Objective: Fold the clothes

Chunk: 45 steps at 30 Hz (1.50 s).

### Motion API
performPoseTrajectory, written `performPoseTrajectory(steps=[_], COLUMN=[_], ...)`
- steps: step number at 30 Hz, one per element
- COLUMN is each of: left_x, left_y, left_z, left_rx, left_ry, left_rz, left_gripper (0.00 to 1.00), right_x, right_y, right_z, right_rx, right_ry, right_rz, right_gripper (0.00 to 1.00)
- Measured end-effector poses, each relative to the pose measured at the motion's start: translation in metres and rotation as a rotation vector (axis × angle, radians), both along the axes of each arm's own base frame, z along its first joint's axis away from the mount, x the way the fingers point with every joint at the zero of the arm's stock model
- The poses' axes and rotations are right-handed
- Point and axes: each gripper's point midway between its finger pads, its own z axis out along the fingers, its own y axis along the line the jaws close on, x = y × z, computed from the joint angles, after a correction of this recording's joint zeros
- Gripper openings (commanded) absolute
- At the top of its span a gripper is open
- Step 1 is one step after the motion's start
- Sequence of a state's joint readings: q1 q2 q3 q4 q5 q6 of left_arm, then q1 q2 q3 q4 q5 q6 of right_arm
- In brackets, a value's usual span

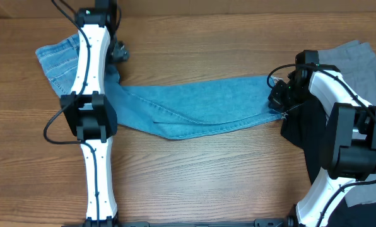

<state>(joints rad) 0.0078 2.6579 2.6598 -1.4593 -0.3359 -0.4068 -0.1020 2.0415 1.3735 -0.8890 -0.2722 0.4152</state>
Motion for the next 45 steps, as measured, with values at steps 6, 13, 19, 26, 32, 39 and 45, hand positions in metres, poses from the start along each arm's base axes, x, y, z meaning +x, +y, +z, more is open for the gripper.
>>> performPoseTrajectory(steps=[6,13,19,26,32,39,45], left_x=[-0.001,0.001,0.000,-0.003,-0.042,-0.115,-0.084], left_y=[0.037,0.052,0.051,0.056,0.087,0.148,0.142], left_z=[-0.023,-0.021,-0.019,0.035,0.172,0.239,0.210], left_rx=[0.060,0.078,0.084,0.092,0.130,0.129,-0.098], left_ry=[0.019,-0.002,-0.001,-0.080,-0.287,-0.373,-0.399], left_rz=[0.071,0.102,0.108,0.134,0.225,0.432,0.349], left_gripper=[1.00,0.50,0.33,0.19,0.04,0.20,0.90], right_x=[-0.001,-0.001,-0.004,-0.005,-0.005,-0.005,-0.004], right_y=[0.000,0.000,-0.001,-0.003,-0.004,-0.004,-0.004], right_z=[0.000,0.000,-0.001,-0.001,-0.001,-0.002,-0.001], right_rx=[0.000,0.001,-0.005,-0.022,-0.024,-0.026,-0.024], right_ry=[0.004,0.006,0.019,0.022,0.022,0.022,0.018], right_rz=[0.000,0.001,0.000,-0.001,-0.001,-0.001,-0.001], right_gripper=[0.04,0.04,0.04,0.04,0.04,0.04,0.04])
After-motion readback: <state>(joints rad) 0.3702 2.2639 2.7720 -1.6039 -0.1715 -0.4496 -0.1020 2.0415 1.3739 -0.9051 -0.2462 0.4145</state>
